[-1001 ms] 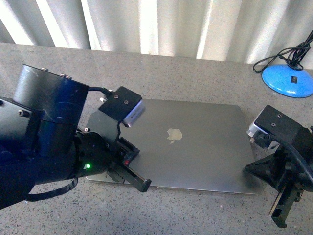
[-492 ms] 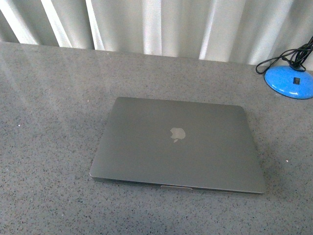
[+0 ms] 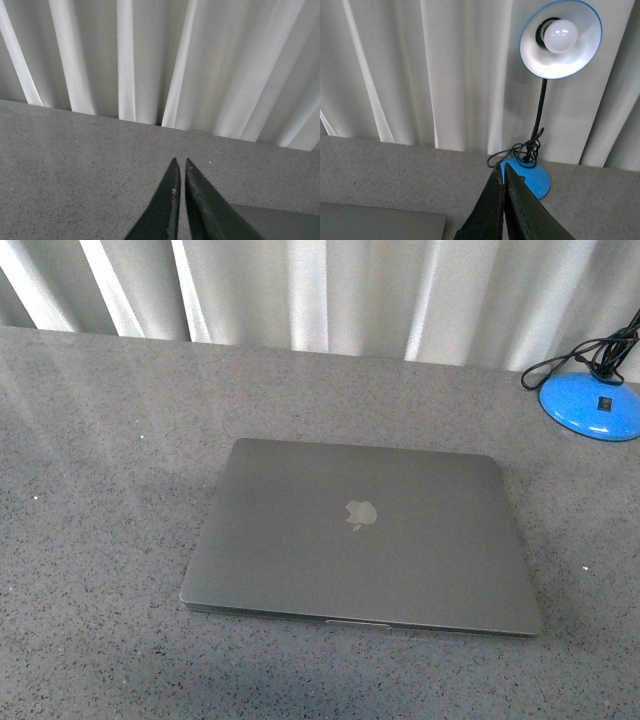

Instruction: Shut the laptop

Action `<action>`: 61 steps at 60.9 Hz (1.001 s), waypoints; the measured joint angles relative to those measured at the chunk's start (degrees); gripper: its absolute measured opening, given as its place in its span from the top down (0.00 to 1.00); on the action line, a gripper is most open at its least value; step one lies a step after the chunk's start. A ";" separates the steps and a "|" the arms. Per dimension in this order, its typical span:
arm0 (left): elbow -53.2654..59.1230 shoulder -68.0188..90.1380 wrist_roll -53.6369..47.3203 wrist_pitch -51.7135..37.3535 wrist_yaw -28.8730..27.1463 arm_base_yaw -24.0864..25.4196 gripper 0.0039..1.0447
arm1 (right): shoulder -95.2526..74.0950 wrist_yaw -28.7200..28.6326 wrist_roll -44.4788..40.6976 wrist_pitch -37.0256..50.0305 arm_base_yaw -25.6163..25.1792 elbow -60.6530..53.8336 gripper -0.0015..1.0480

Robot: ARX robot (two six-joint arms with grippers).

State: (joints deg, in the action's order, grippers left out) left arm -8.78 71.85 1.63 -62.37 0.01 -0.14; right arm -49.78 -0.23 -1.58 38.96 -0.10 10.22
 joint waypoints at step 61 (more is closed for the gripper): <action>7.69 -44.24 -1.18 34.91 -0.02 0.07 0.97 | 28.96 0.02 0.81 -18.08 0.04 -8.79 0.99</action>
State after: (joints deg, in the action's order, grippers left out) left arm -1.08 27.62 0.45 -27.46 -0.01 -0.08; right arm -20.82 -0.21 -0.78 20.88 -0.05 1.43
